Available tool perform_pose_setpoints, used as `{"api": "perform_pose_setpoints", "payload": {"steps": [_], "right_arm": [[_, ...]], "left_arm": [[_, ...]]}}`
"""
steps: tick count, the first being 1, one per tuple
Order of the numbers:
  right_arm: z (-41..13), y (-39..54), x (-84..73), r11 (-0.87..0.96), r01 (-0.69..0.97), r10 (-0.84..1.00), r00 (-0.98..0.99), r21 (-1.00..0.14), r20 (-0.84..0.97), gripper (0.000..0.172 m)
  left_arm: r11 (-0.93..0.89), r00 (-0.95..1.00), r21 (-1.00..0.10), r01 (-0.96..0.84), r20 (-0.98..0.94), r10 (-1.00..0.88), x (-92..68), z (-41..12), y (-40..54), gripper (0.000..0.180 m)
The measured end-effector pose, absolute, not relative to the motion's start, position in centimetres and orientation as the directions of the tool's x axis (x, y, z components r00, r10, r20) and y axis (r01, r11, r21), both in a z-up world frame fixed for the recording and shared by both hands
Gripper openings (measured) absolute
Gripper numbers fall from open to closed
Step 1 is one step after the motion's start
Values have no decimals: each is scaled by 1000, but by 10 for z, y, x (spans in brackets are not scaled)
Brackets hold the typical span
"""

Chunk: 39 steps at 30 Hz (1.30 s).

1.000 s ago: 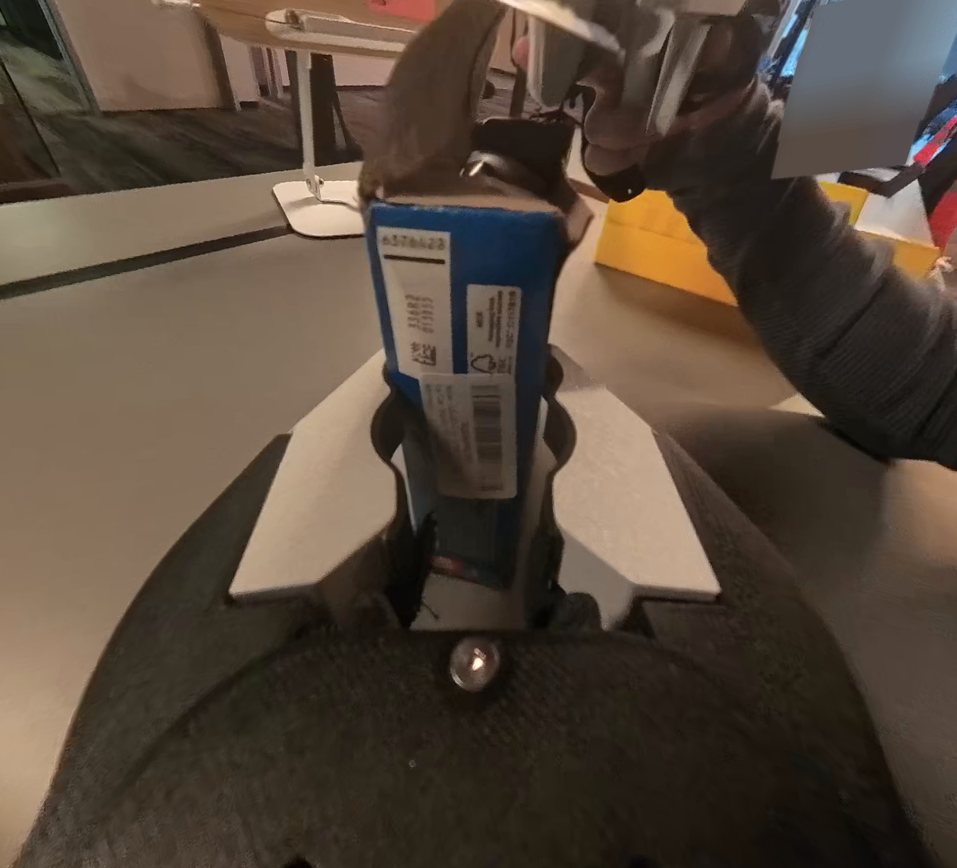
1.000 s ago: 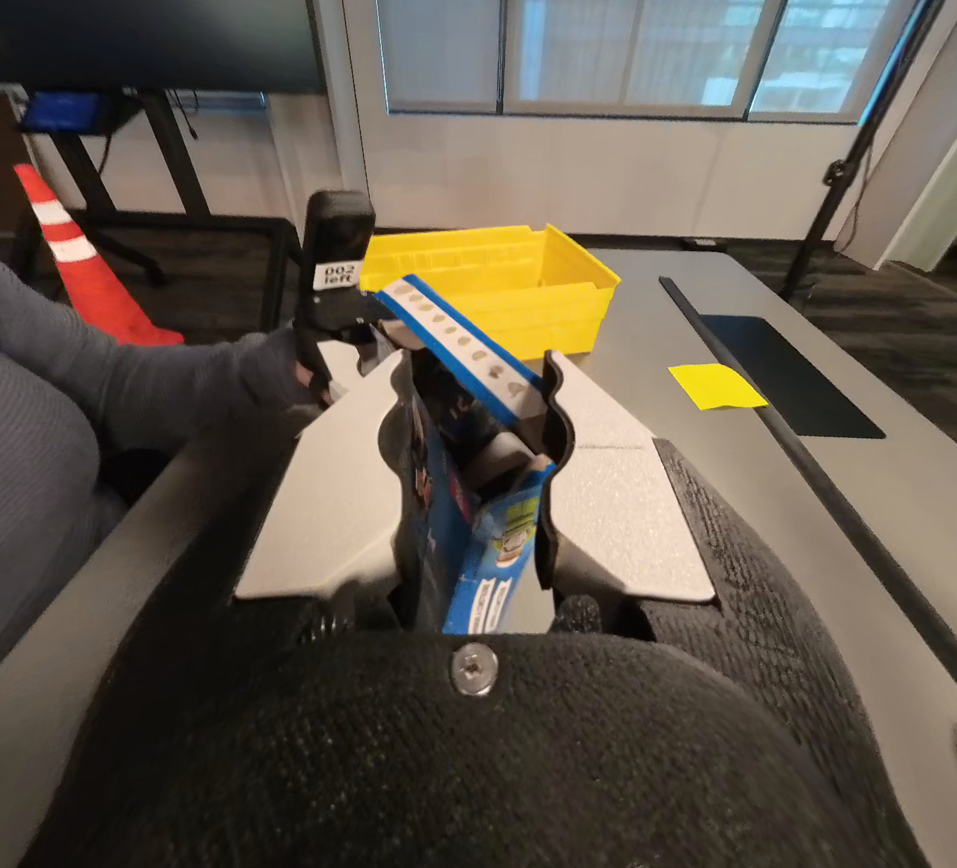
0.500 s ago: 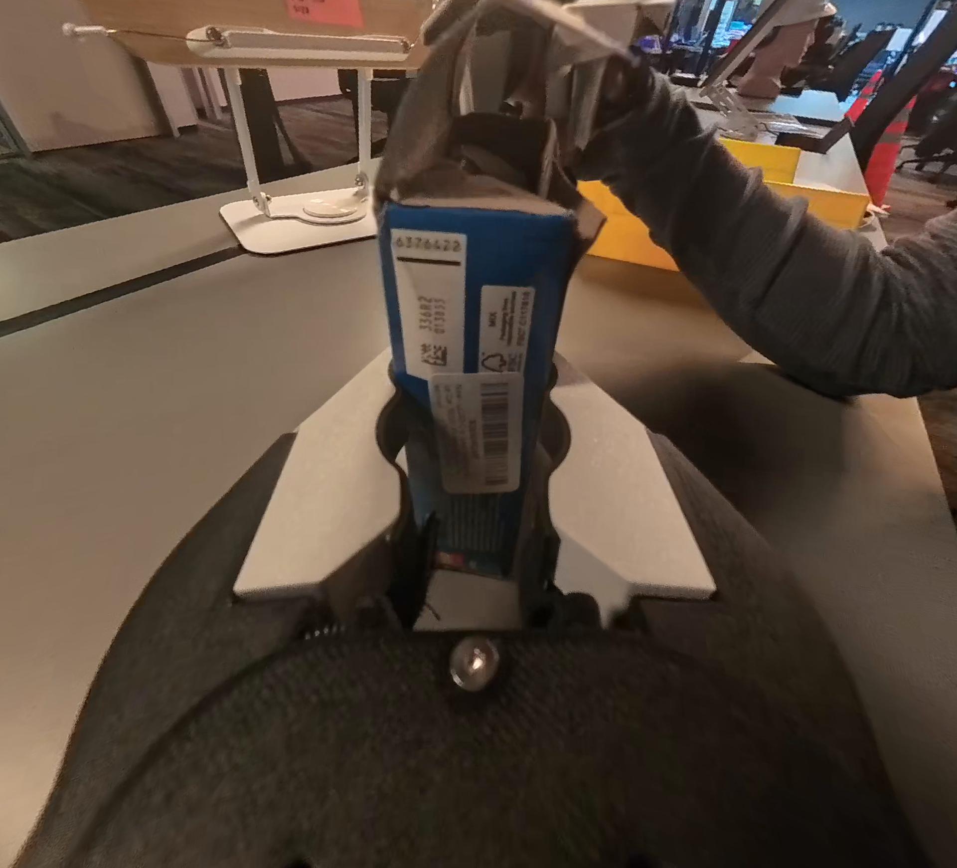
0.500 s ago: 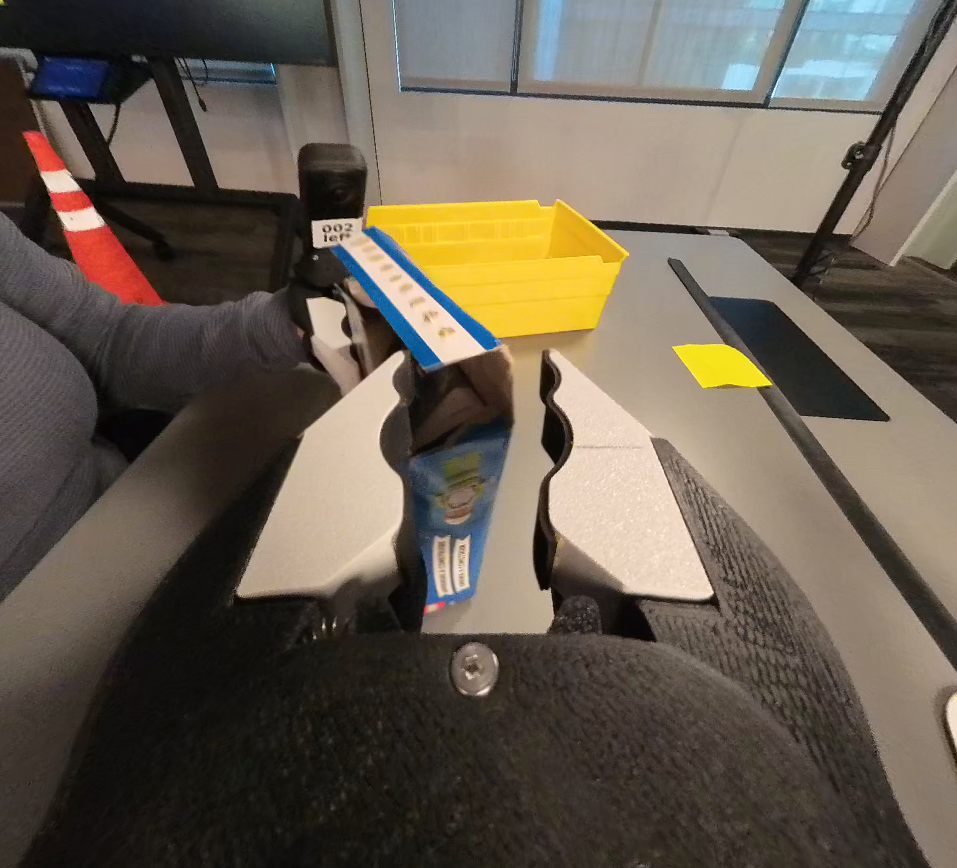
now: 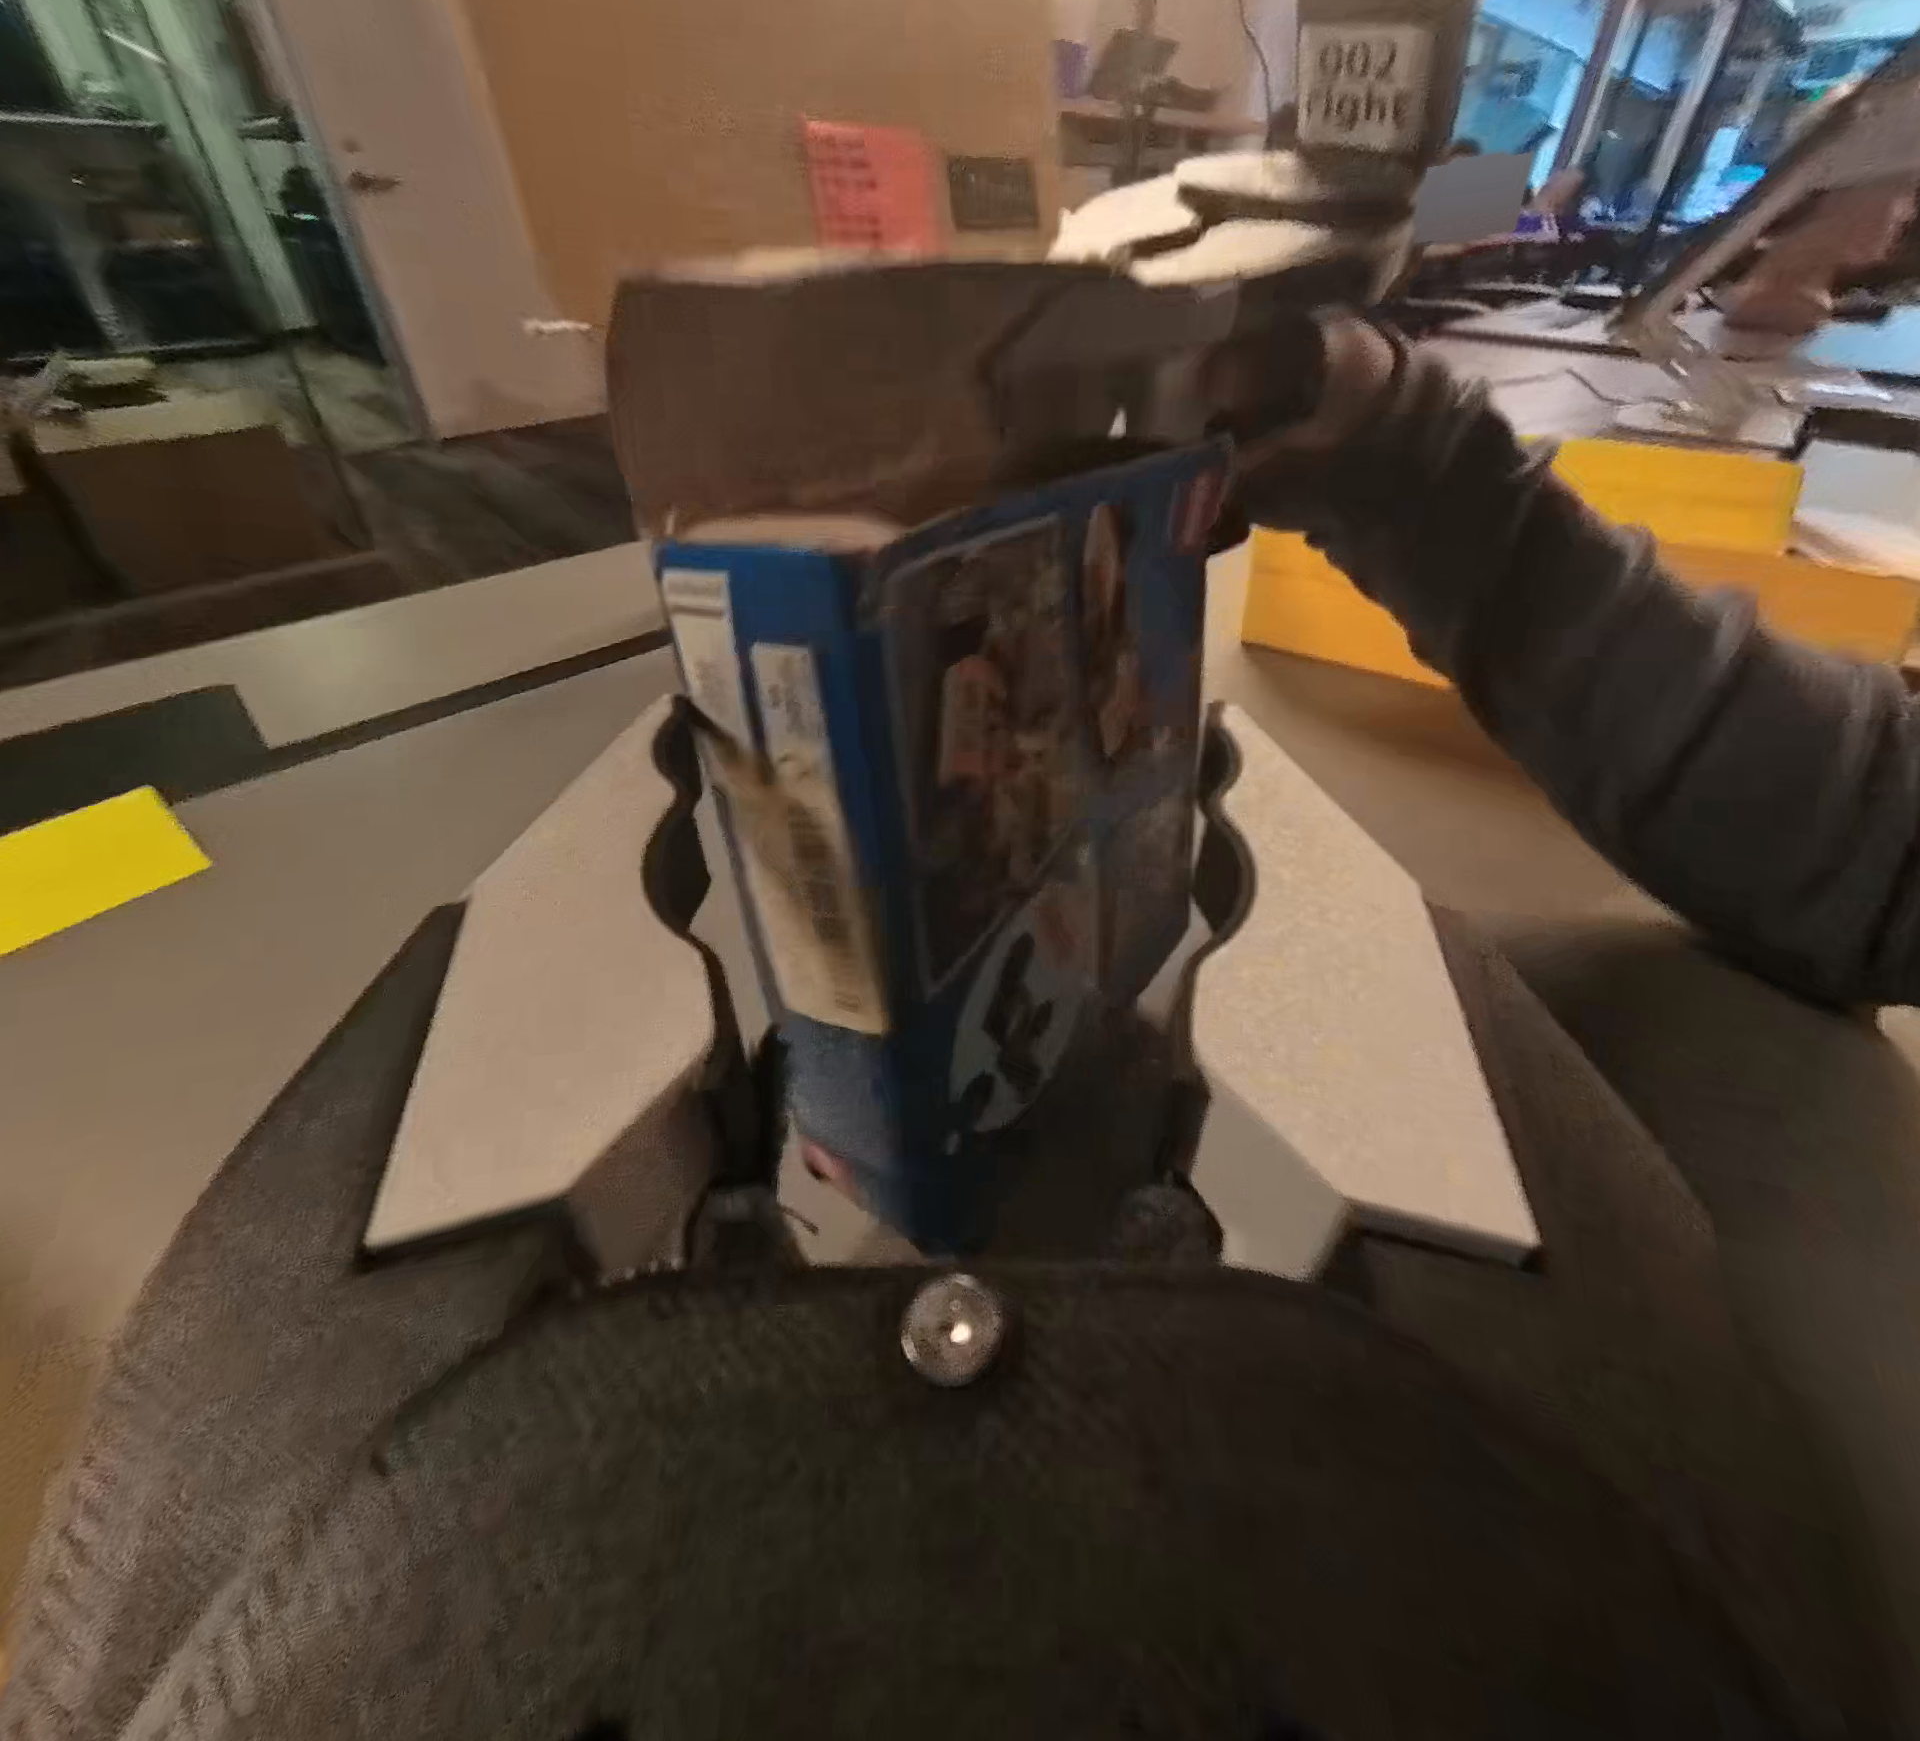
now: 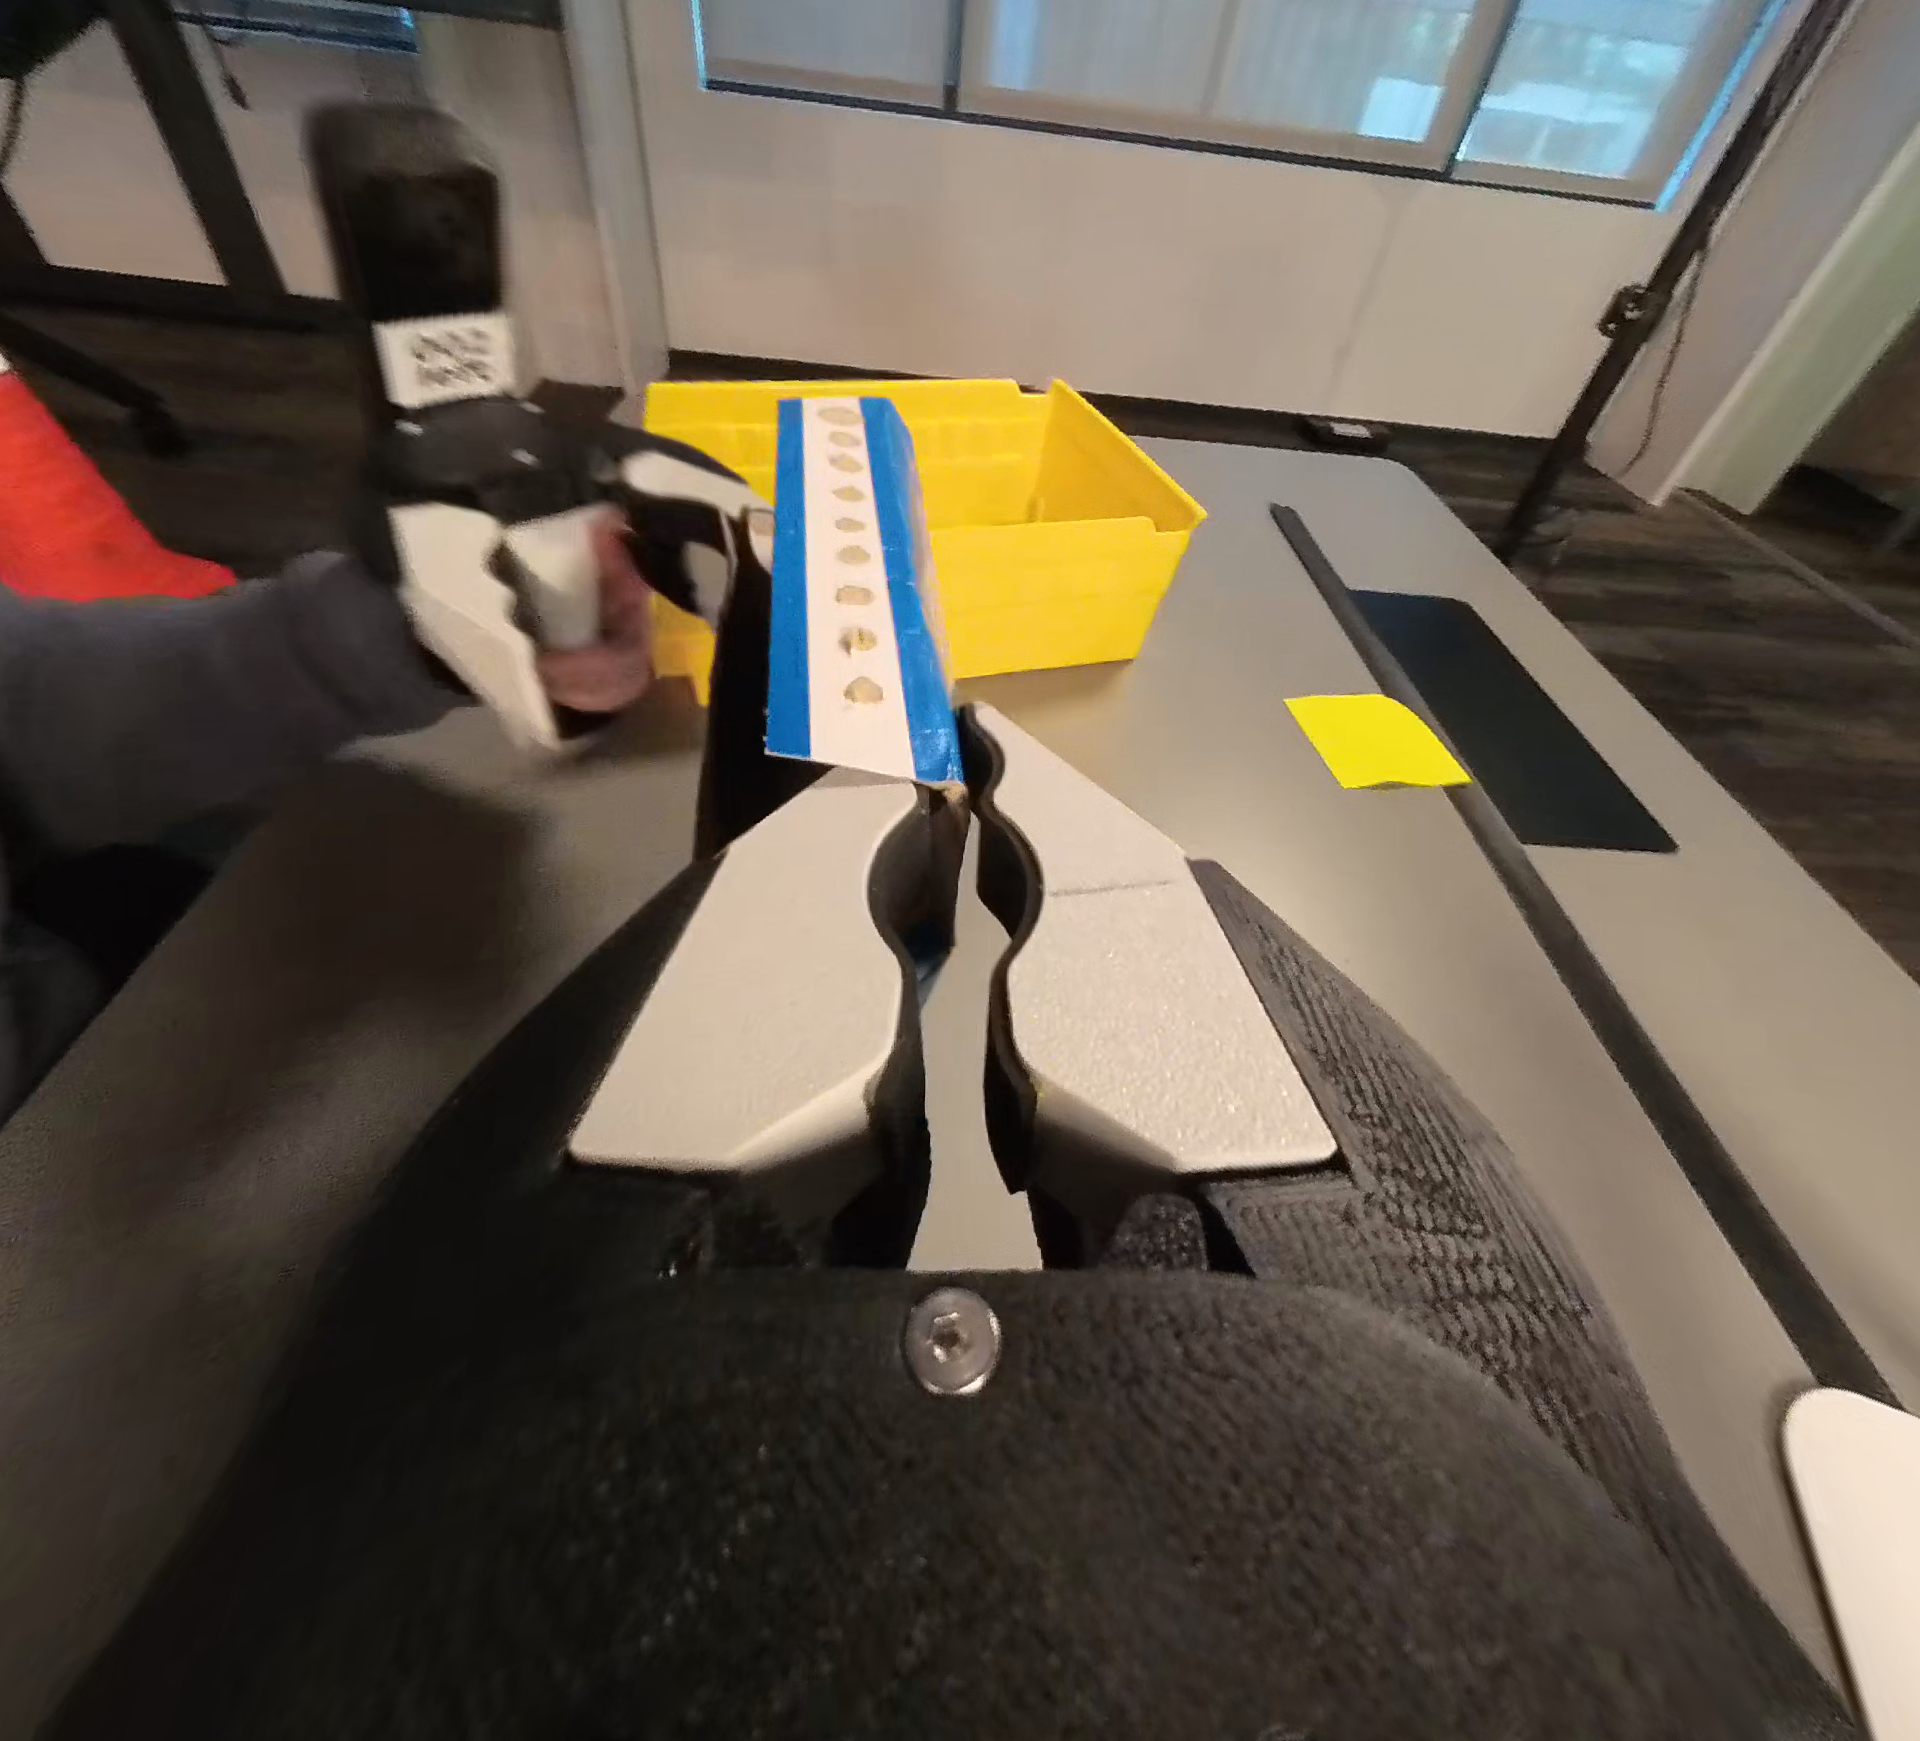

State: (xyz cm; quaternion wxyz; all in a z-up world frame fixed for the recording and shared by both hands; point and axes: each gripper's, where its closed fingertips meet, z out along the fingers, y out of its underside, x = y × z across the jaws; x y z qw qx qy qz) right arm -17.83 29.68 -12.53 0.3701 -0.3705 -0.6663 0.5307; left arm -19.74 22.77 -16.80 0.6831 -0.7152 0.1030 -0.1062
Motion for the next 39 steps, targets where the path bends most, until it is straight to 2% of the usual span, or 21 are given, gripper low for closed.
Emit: {"api": "perform_pose_setpoints", "payload": {"steps": [3, 5, 8, 10, 12, 15, 20, 22, 24, 27, 32, 36, 39], "right_arm": [[-133, 304, -189, 148, 150, 915, -396, -977, 78, 0], [-135, 308, -194, 113, 156, 927, -371, -981, 48, 0], [-135, 310, -197, 14, 178, 925, -376, -984, -55, 0], [-135, 310, -198, -66, 202, 912, -385, -977, -141, 0], [-135, 310, -199, -138, 228, 895, -388, -964, -220, 0], [-136, 311, -199, -203, 257, 879, -377, -945, -291, 0], [-136, 304, -196, -201, 287, 864, -398, -937, -308, 0], [-135, 302, -195, -191, 292, 866, -399, -937, -301, 0], [-135, 302, -195, -187, 294, 870, -395, -937, -297, 0], [-135, 301, -196, -193, 295, 867, -395, -936, -304, 0], [-135, 302, -197, -195, 294, 869, -391, -936, -304, 0], [-136, 304, -197, -199, 294, 870, -387, -935, -307, 0], [-136, 304, -197, -202, 292, 869, -387, -935, -309, 0]], "left_arm": [[42, 973, -998, -45, -53, -227, -199, -139, 193, 92], [25, 991, -996, -82, -84, -105, -219, -129, 168, 87], [-87, 981, -993, -77, -91, 174, -283, -126, 132, 76], [-202, 941, -979, -31, -97, 324, -329, -136, 110, 76], [-345, 919, -939, 6, -130, 371, -362, -155, 97, 72], [-544, 934, -839, 29, -171, 314, -392, -188, 93, 65], [-781, 989, -615, -113, -145, -29, -387, -239, 98, 53], [-827, 983, -533, -179, -127, -131, -384, -254, 97, 36], [-855, 979, -479, -197, -136, -150, -392, -263, 98, 36], [-895, 973, -386, -223, -148, -179, -402, -280, 95, 47], [-934, 975, -281, -220, -81, -206, -407, -306, 93, 54], [-940, 971, -246, -237, -69, -227, -405, -313, 96, 48], [-946, 970, -216, -243, -80, -231, -406, -313, 95, 29]]}}
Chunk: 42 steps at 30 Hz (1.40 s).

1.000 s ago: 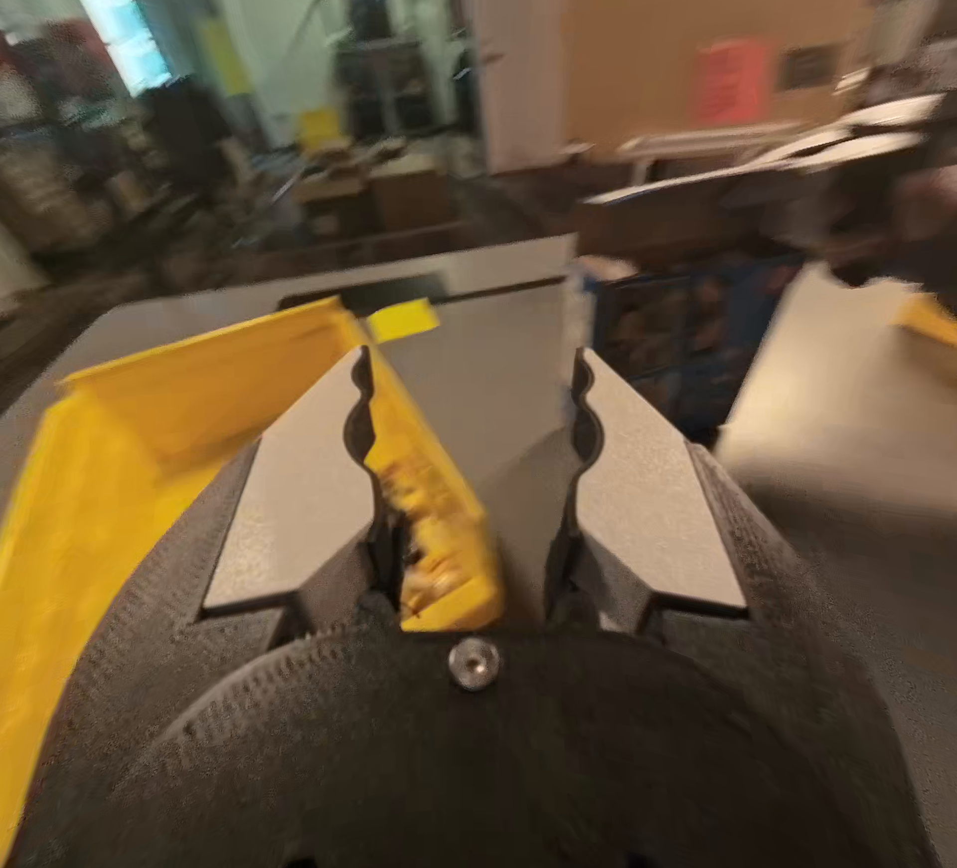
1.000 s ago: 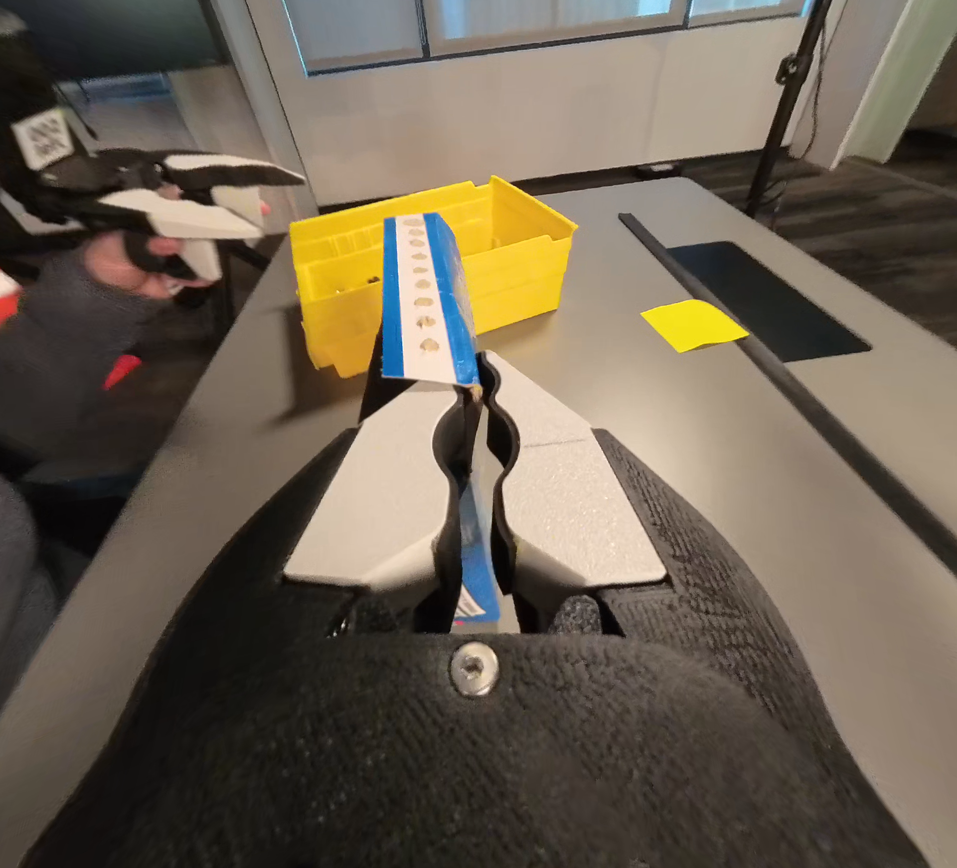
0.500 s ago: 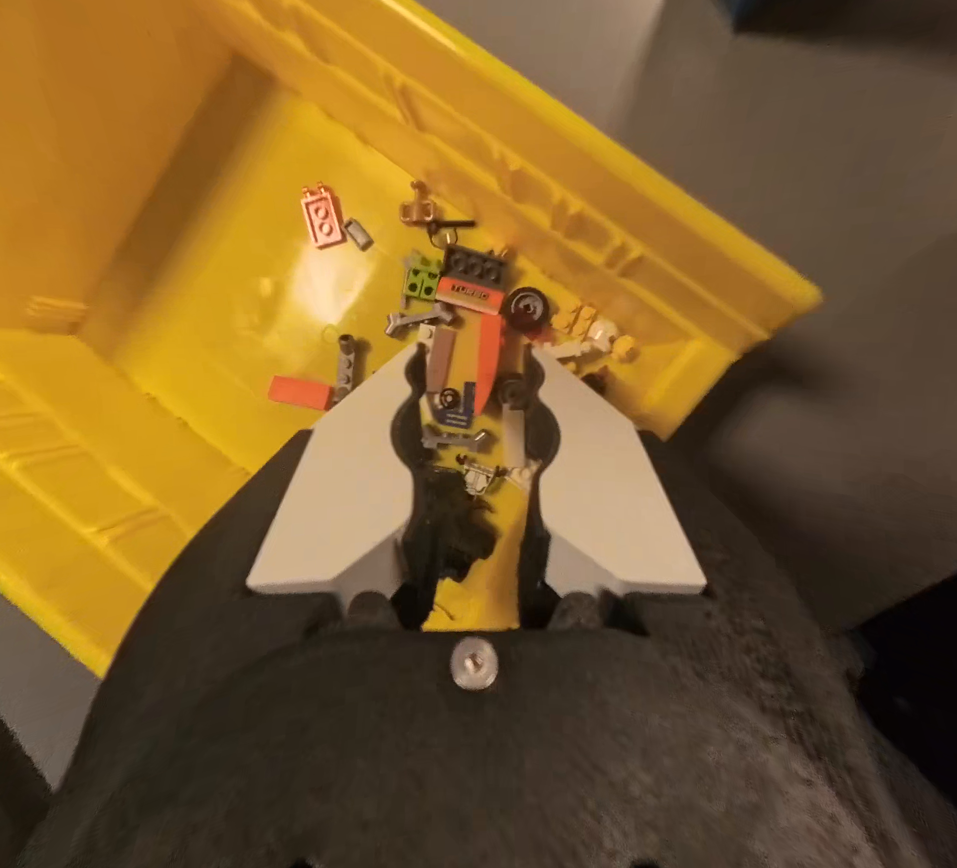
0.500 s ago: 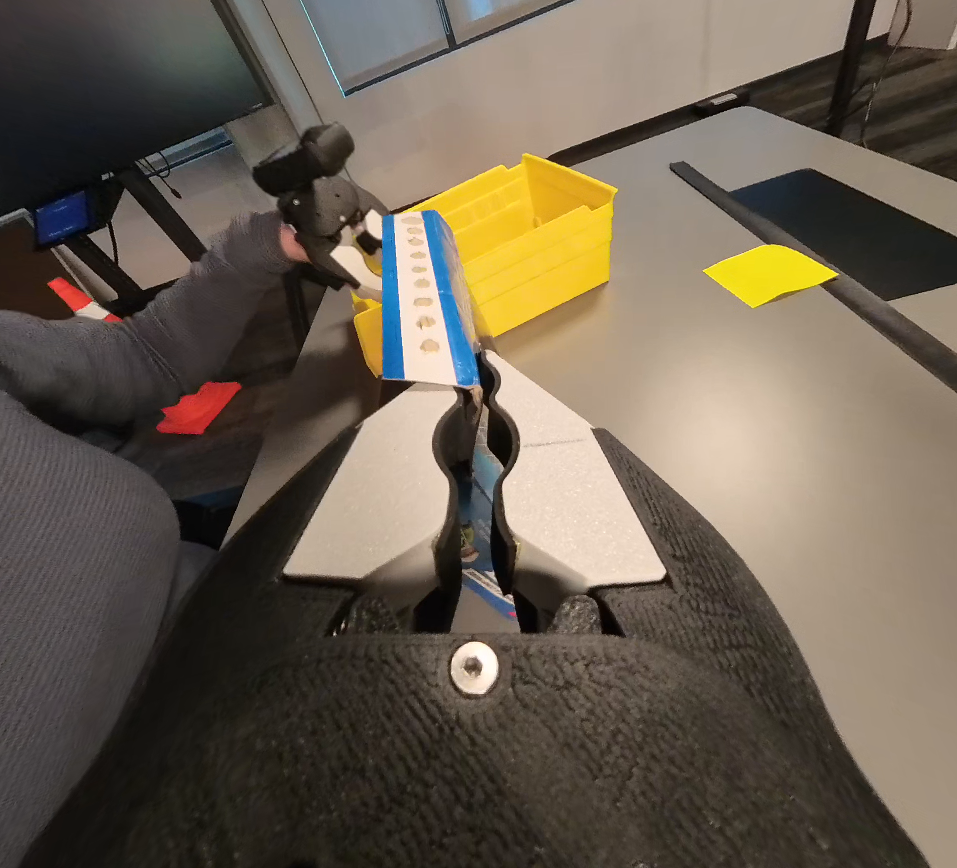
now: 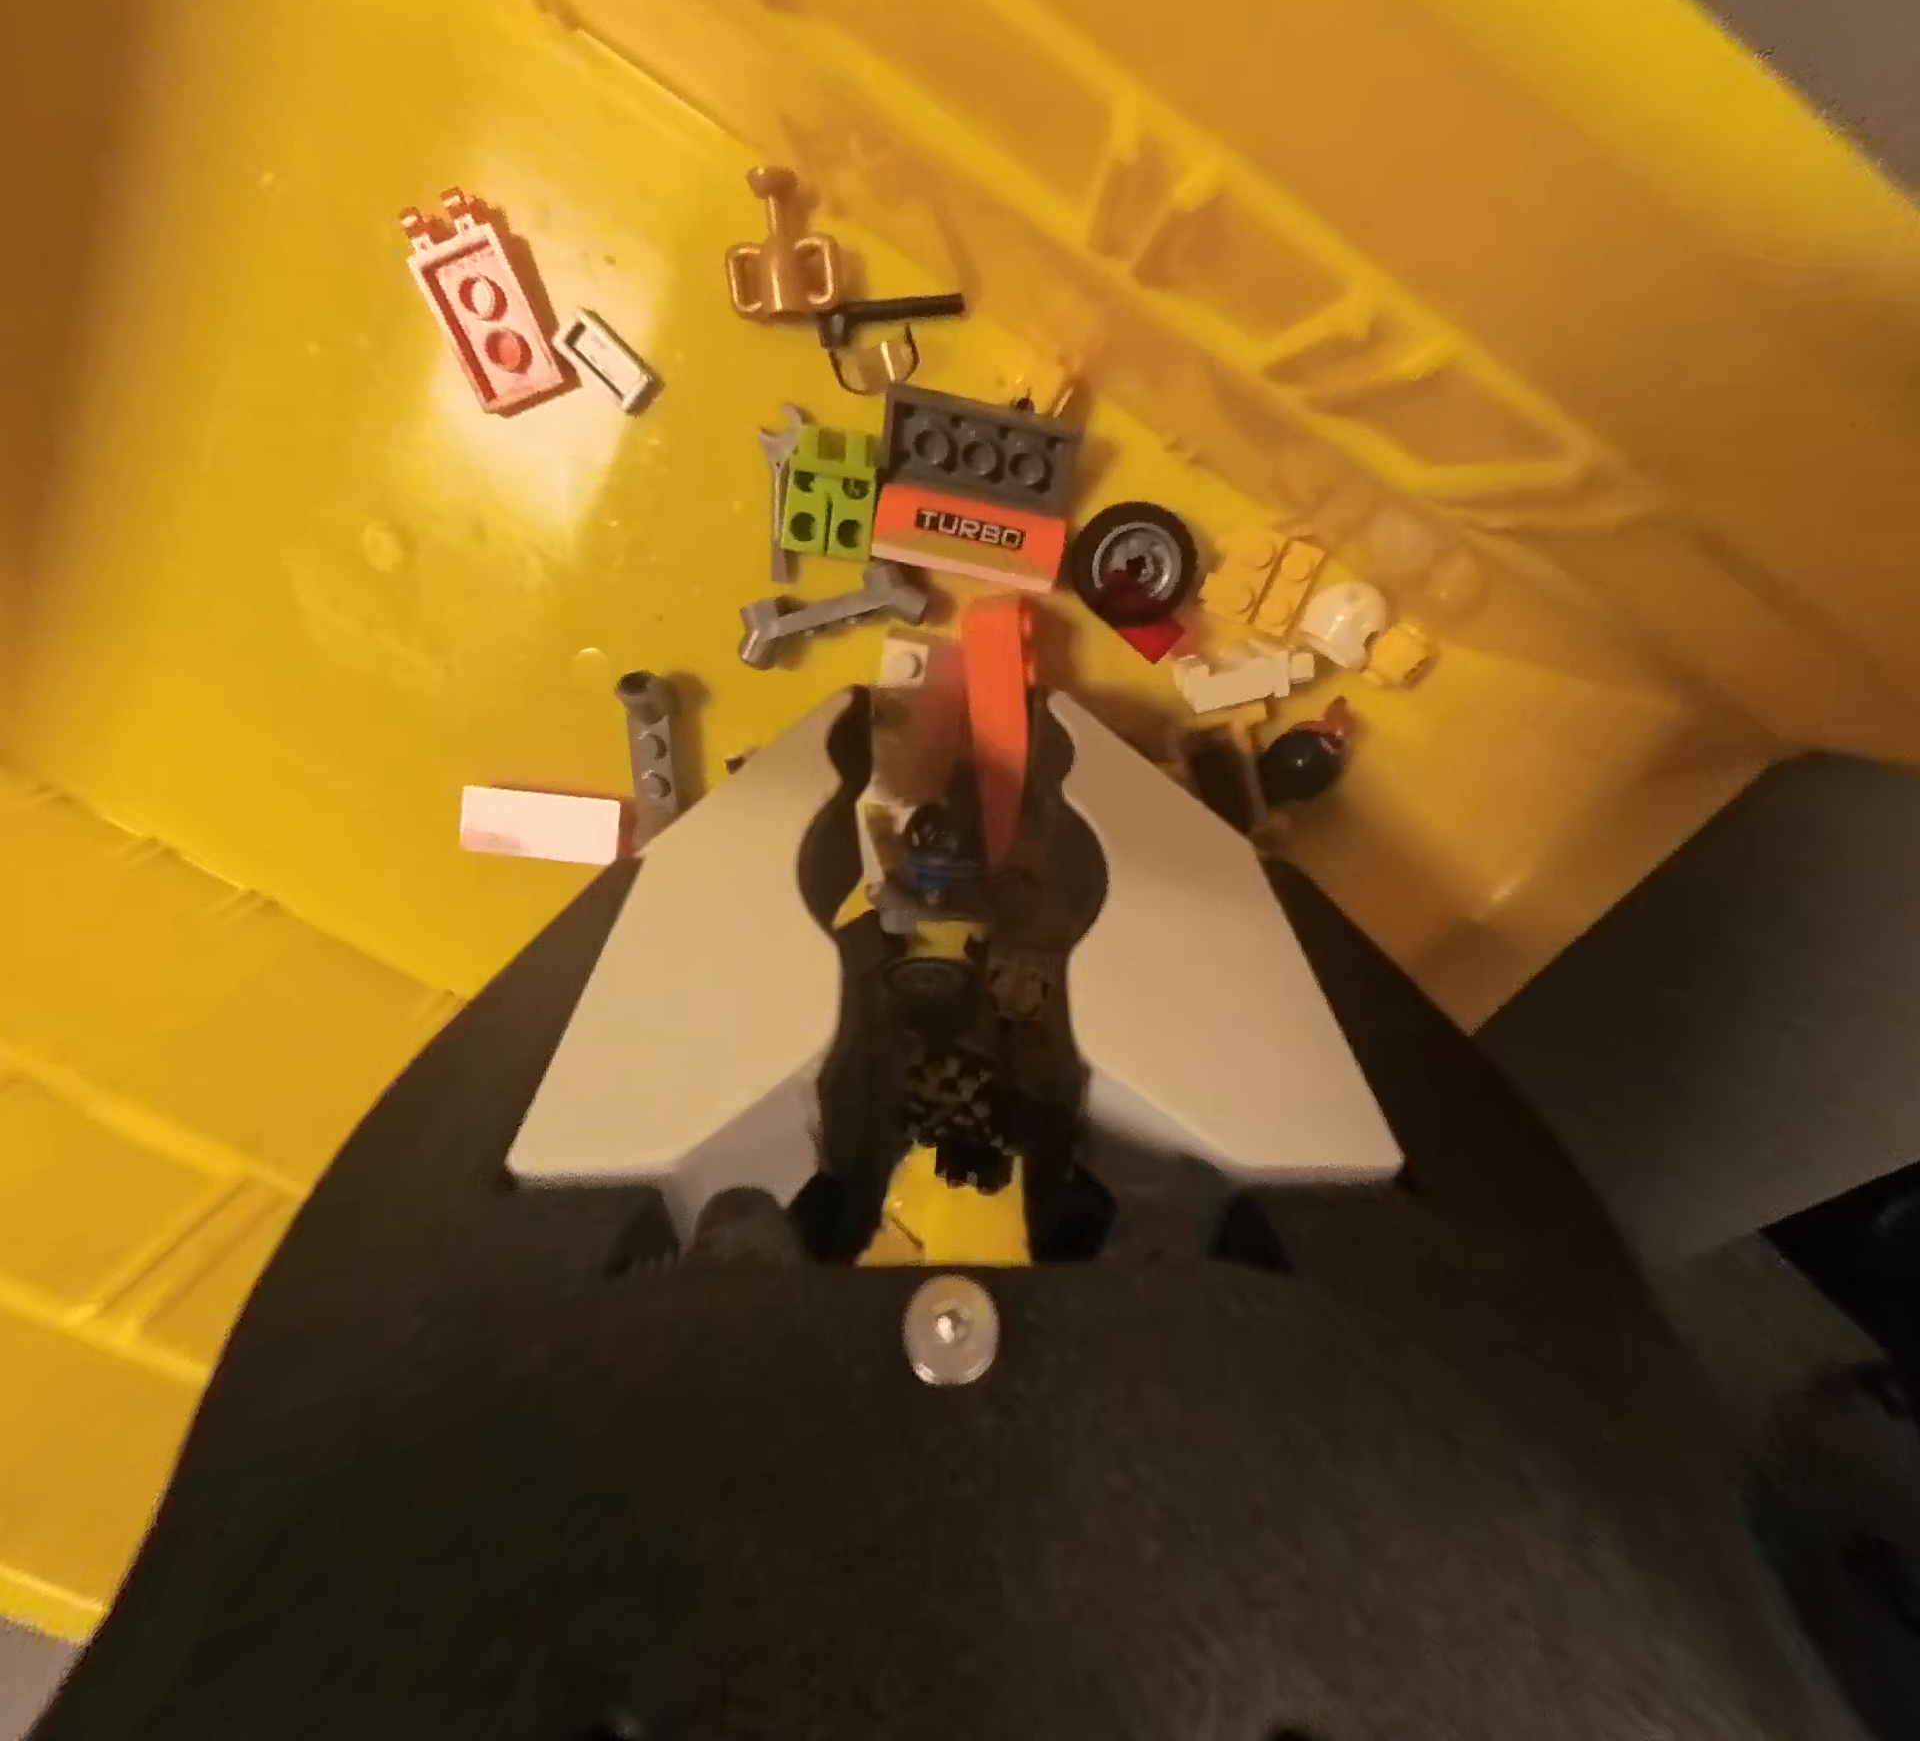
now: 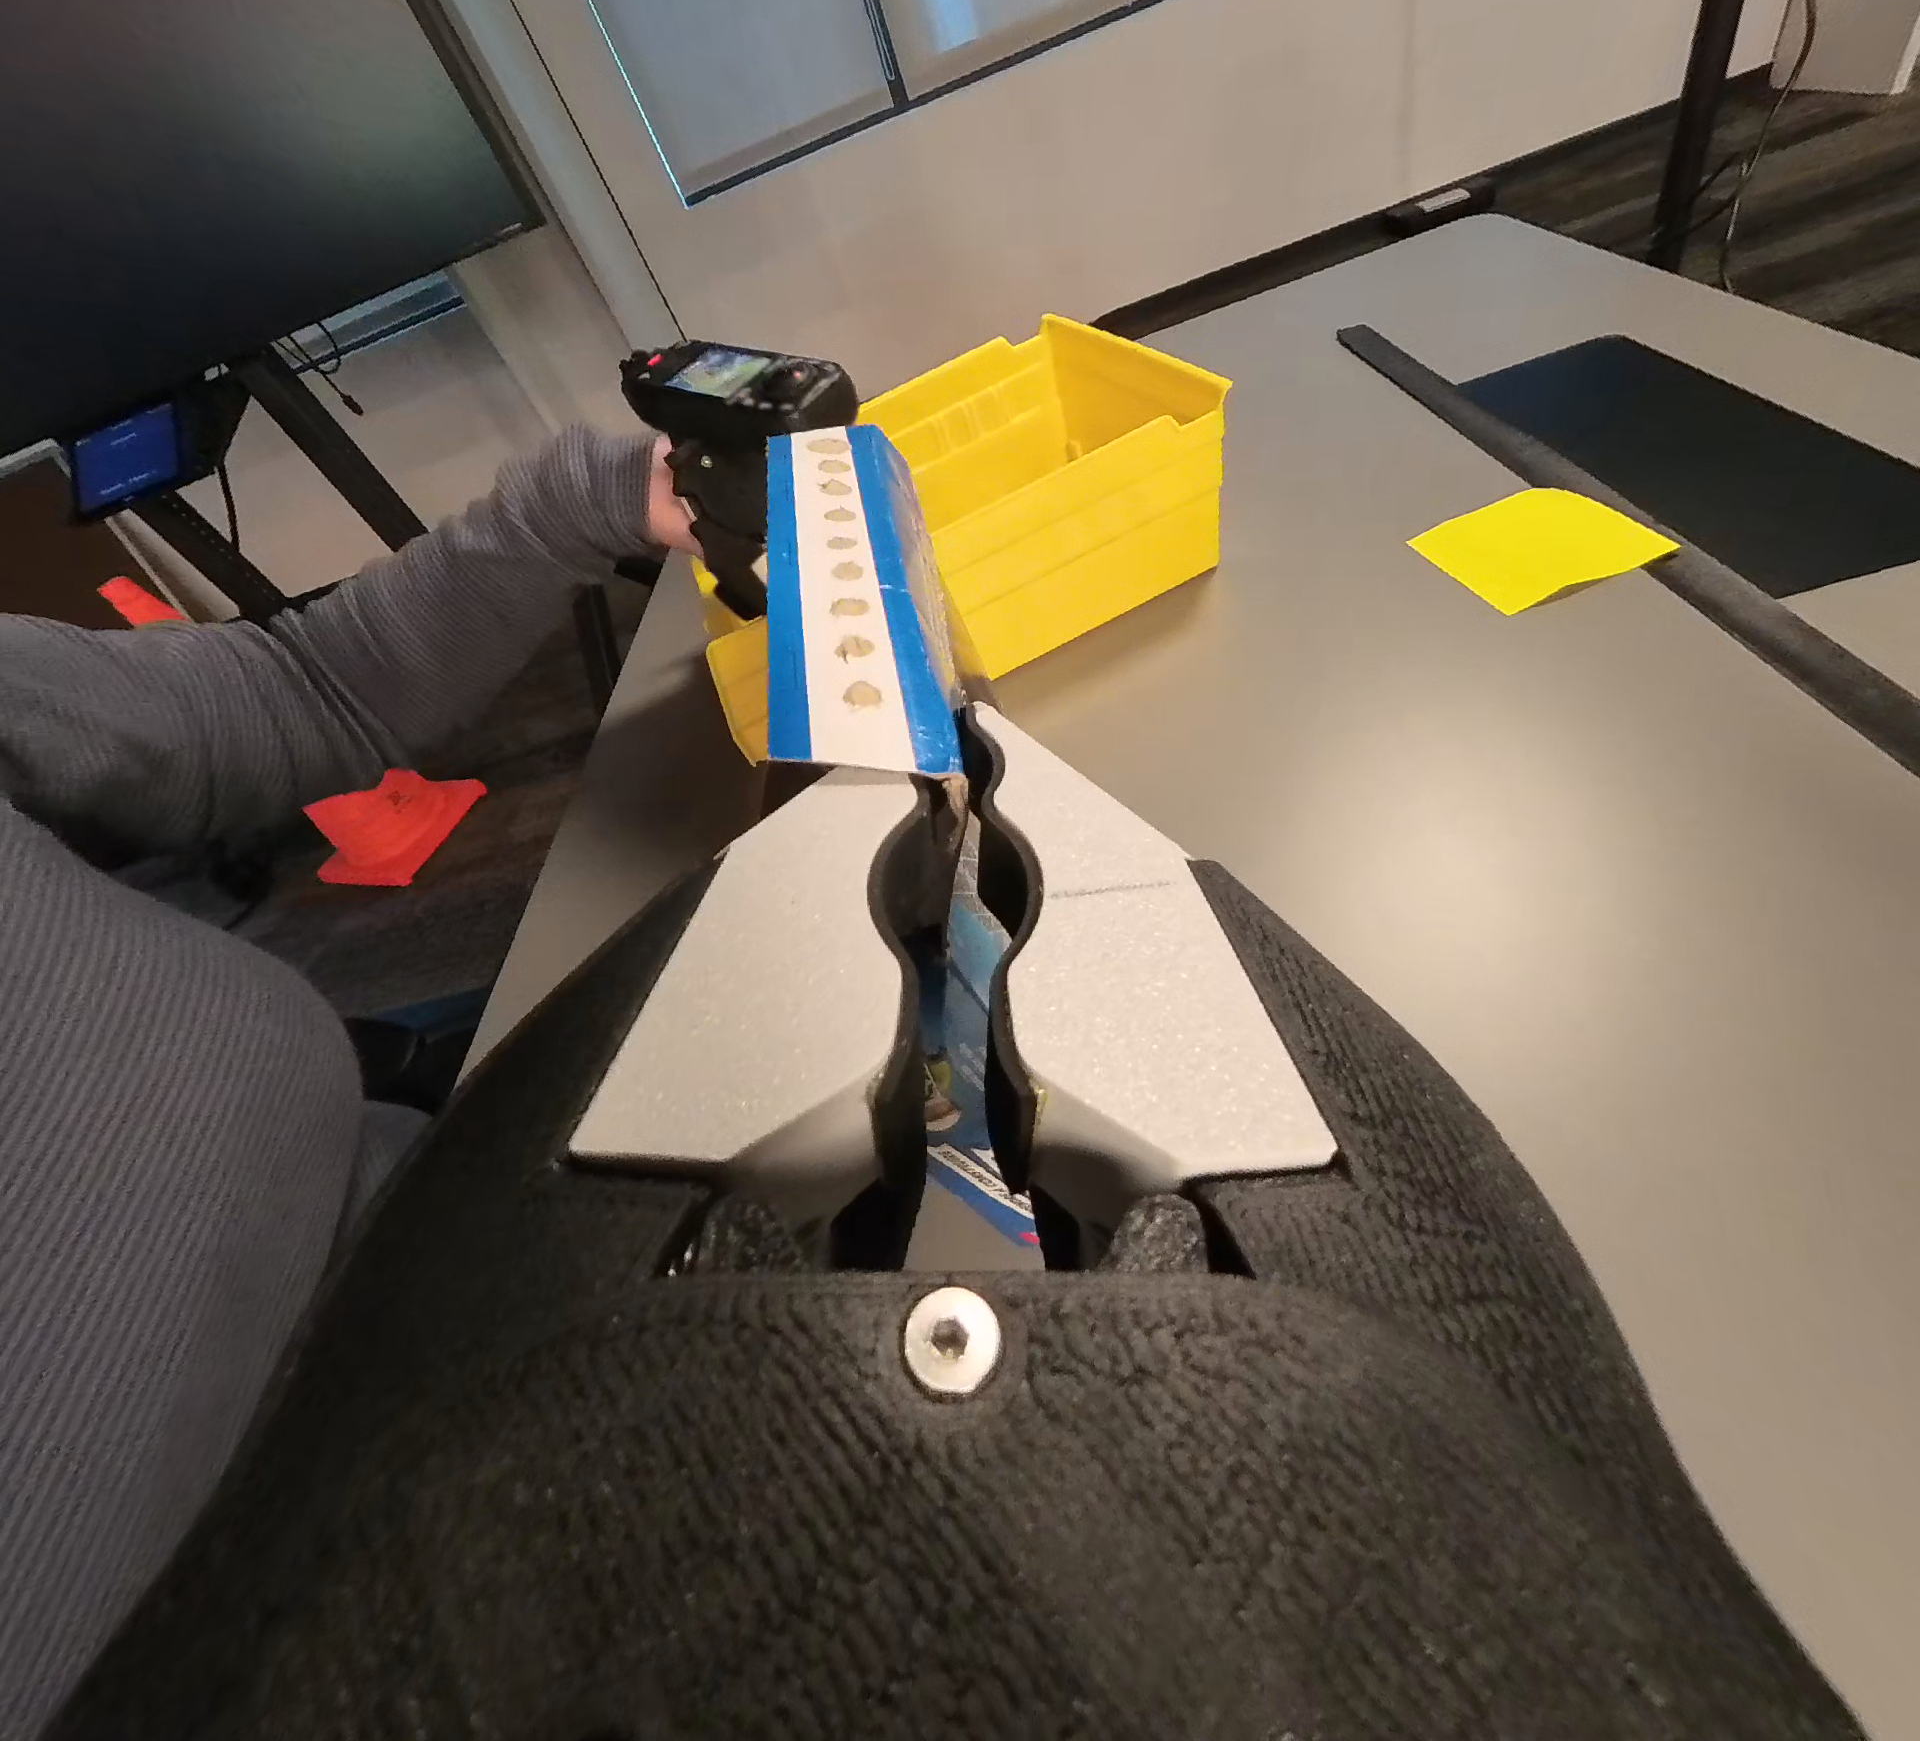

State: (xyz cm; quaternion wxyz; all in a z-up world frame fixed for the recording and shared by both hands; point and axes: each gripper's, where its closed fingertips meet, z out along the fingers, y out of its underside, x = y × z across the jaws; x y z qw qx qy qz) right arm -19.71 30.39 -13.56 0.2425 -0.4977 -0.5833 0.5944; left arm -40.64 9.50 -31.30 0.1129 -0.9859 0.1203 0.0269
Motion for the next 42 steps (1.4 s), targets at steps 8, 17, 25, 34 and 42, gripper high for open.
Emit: {"api": "perform_pose_setpoints", "payload": {"steps": [8, 17, 25, 34, 42], "right_arm": [[-136, 307, -200, -210, 290, 880, -361, -934, -310, 0], [-136, 303, -203, -222, 301, 877, -353, -927, -325, 0], [-136, 300, -203, -233, 309, 869, -359, -922, -340, 0], [-136, 301, -202, -243, 312, 862, -366, -919, -352, 0], [-137, 305, -201, -244, 308, 870, -350, -919, -349, 0]], "left_arm": [[-895, 929, -341, -288, -326, -174, -418, -284, 97, 20], [-349, 912, -843, -409, -395, -113, -290, -107, 154, 20], [-286, 735, -688, -667, -544, -404, -201, -123, 236, 20], [-417, 698, -575, -703, -450, -556, -195, -156, 264, 21], [-454, 744, -596, -662, -446, -498, -207, -146, 259, 36]]}}
